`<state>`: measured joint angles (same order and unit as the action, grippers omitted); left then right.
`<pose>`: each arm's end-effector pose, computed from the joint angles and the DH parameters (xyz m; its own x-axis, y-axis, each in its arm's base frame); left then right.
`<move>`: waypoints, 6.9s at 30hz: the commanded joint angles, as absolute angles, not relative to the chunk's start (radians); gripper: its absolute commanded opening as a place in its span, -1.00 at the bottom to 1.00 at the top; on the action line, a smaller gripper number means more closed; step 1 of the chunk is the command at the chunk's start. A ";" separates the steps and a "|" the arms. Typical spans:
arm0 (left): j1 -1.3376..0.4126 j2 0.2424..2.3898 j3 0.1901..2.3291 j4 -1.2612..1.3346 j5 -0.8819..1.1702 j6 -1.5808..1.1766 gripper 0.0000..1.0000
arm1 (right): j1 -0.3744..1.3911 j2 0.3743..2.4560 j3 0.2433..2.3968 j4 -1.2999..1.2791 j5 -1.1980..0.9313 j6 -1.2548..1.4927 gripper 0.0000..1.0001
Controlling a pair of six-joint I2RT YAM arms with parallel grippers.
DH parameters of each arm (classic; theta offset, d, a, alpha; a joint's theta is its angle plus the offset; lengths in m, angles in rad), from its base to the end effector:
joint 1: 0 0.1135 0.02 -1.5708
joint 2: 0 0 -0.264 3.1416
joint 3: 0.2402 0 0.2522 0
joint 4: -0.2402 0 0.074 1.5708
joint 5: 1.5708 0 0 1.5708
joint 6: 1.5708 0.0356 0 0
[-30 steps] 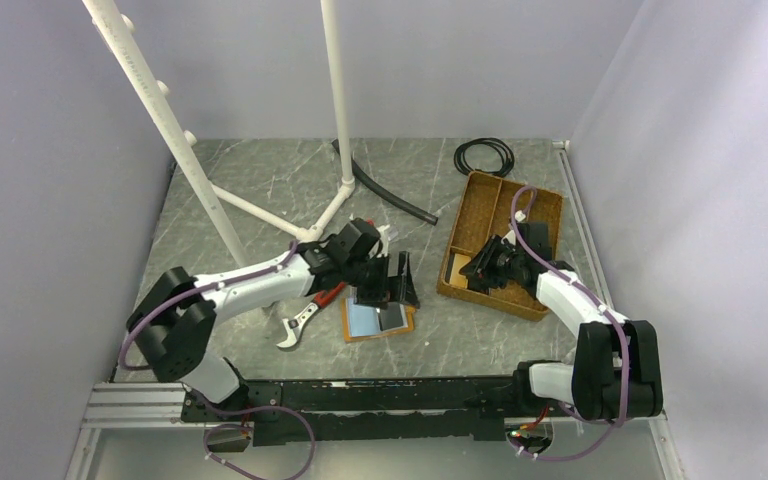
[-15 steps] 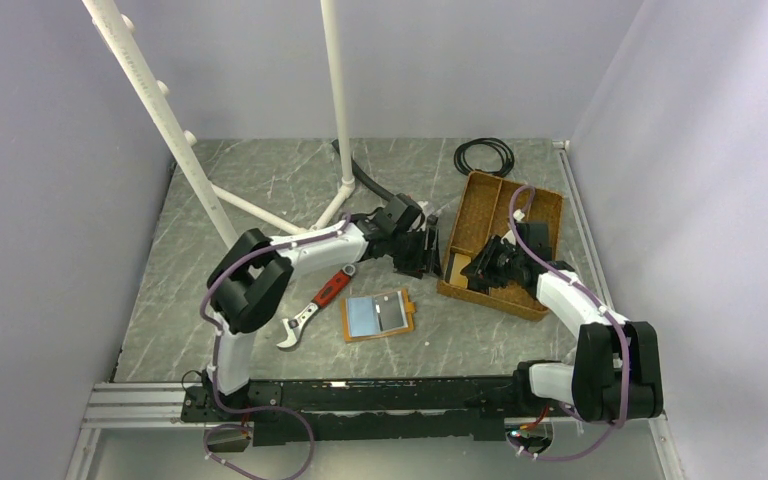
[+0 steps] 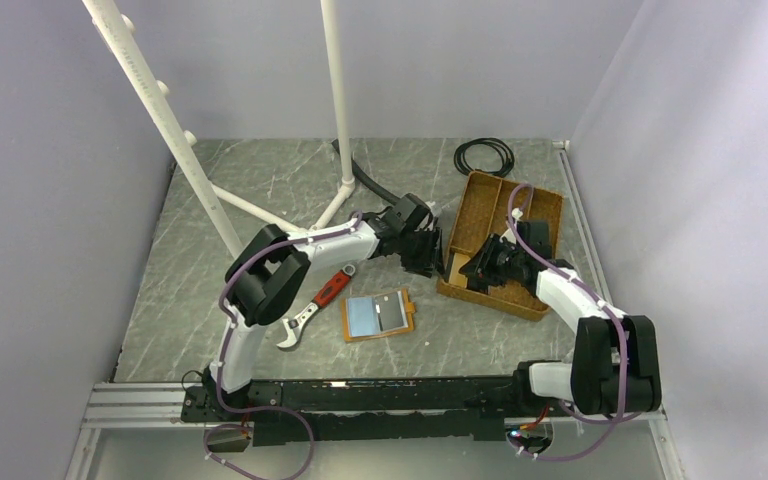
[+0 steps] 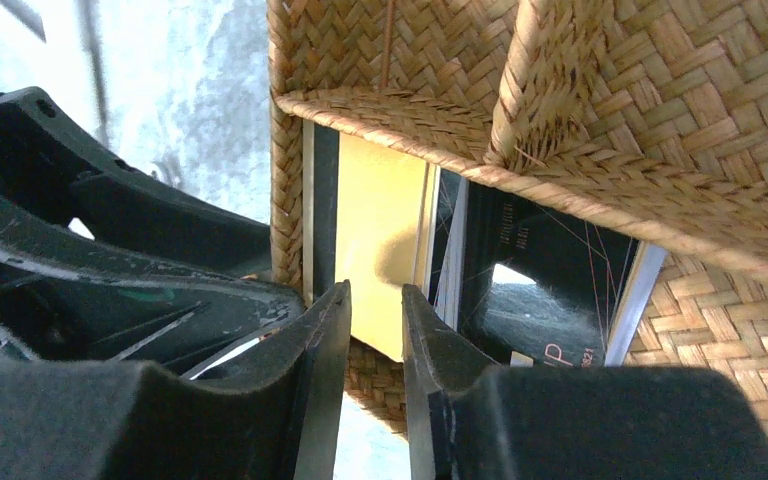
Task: Put the credit cards into the card holder
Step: Pick up the credit card from the storage box.
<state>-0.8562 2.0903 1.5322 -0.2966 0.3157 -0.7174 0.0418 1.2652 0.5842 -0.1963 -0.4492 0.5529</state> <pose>0.2940 -0.3558 0.1825 -0.9324 0.1211 -0.3407 0.3167 0.7280 -0.6081 0.2356 0.0253 0.1761 -0.8193 0.4392 -0.3686 0.1355 0.7729 0.6199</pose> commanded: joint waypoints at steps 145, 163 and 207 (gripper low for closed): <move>-0.852 1.818 1.447 -0.306 0.420 -0.736 0.69 | 0.008 1.407 0.535 -0.074 -0.472 0.504 0.51; -0.853 1.744 1.413 -0.313 0.403 -0.725 0.70 | 0.005 1.249 0.511 -0.255 -0.315 0.531 -0.64; -0.854 1.738 1.377 -0.295 0.425 -0.745 0.70 | 0.026 1.266 0.592 -0.112 -0.493 0.556 -0.58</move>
